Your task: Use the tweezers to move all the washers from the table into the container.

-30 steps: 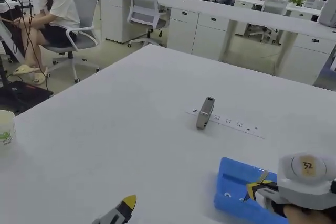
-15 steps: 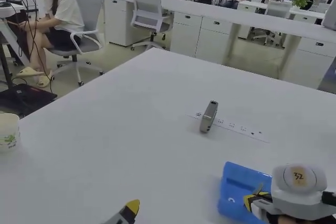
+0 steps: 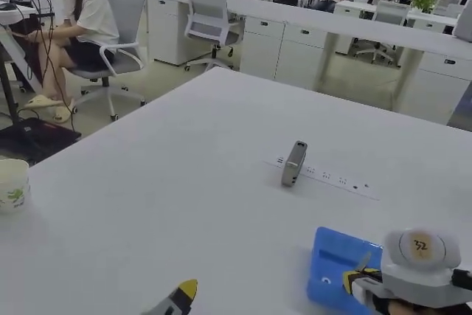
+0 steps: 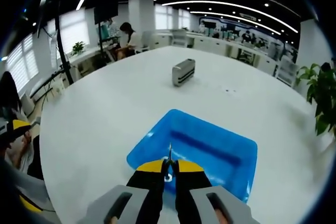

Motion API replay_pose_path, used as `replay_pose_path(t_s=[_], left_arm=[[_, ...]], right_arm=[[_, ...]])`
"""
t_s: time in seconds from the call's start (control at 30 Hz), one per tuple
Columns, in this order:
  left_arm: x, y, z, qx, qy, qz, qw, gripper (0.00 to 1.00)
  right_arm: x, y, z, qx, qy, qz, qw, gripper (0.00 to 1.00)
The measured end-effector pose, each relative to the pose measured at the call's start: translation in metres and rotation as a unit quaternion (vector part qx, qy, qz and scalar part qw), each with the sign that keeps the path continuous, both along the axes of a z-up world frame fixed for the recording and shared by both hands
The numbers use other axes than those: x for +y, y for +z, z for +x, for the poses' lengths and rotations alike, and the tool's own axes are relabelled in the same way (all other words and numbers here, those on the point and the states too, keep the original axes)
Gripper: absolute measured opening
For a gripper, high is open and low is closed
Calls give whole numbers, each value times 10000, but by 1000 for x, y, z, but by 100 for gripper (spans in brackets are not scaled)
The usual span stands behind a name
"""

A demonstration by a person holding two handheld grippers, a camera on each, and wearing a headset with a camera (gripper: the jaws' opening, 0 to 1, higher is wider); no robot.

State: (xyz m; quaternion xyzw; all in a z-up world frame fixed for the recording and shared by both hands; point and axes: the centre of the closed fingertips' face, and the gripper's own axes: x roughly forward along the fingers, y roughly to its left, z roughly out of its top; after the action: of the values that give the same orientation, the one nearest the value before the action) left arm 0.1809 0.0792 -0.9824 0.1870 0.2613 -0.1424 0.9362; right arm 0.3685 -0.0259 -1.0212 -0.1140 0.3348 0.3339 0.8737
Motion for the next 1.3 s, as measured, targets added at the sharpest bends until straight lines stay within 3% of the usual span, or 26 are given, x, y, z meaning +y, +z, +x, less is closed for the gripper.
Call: replay_pose_path(t_s=[0.47,0.7,0.87,1.03,1.3], left_arm=[[-2,1,0,-39,-61,28,10000,91],[-3,1,-1,-36,-84,35,10000,91],[-4,0,-1,-14,-115,59,9999,91],[-5,0,-1,-10,-155,55,9999,91],[-4,2,0,-56,-128,34,9999,91]], right_arm=[[-7,41,-7,-521,188,162,9983,3],[-13,69,-24,-860,338,223,9955,3],[-16,84,-37,-845,372,529,9943,3],[-18,82,-51,-652,471,716,9942,3],[-19,62,-74,-405,570,678,9952,3]])
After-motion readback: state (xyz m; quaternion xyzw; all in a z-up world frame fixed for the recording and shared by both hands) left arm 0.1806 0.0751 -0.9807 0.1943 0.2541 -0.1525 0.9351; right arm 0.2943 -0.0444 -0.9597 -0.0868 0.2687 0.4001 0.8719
